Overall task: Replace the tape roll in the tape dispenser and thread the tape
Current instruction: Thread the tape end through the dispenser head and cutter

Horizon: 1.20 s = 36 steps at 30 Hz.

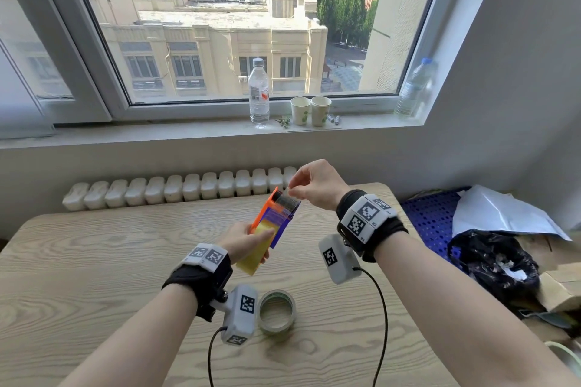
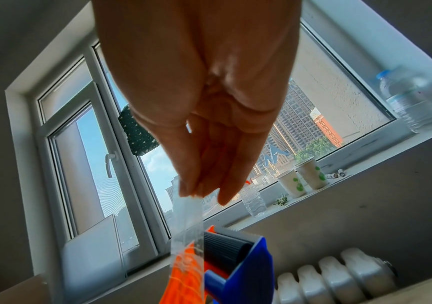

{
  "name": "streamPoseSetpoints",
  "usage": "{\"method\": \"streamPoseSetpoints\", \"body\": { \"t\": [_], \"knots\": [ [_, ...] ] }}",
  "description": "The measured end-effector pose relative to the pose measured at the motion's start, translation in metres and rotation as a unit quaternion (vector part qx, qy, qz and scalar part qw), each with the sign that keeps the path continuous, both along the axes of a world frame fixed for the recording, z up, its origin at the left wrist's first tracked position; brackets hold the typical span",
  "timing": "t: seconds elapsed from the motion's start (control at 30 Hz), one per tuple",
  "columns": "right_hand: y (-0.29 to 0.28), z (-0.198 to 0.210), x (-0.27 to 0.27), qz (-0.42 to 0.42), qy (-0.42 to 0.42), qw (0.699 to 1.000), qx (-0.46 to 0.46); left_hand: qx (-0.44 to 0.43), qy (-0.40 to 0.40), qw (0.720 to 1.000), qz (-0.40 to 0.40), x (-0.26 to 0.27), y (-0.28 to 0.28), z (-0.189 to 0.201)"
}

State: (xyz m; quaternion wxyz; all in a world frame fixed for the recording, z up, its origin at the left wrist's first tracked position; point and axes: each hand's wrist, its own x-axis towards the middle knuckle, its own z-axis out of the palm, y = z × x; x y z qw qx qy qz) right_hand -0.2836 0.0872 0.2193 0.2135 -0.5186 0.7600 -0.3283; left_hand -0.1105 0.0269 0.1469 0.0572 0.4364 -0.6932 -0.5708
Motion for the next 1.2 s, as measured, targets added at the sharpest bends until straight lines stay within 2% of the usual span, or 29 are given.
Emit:
{"method": "streamPoseSetpoints", "body": {
  "t": [0.33, 0.77, 0.93, 1.2],
  "knots": [
    [0.001, -0.006, 0.012, 0.017, -0.003, 1.000, -0.026, -0.011, -0.019, 1.000, -0.001, 0.002, -0.002, -0.002],
    [0.000, -0.018, -0.011, -0.097, -0.028, 0.994, -0.037, -0.009, -0.005, 0.999, -0.043, 0.001, -0.002, 0.008],
    [0.000, -0.029, -0.018, -0.125, -0.071, 0.989, -0.022, 0.008, 0.025, 0.998, -0.057, 0.001, -0.001, 0.011],
    [0.001, -0.038, -0.021, -0.099, -0.140, 0.985, -0.025, 0.027, 0.057, 0.995, -0.082, 0.011, -0.002, 0.010]
  ]
}}
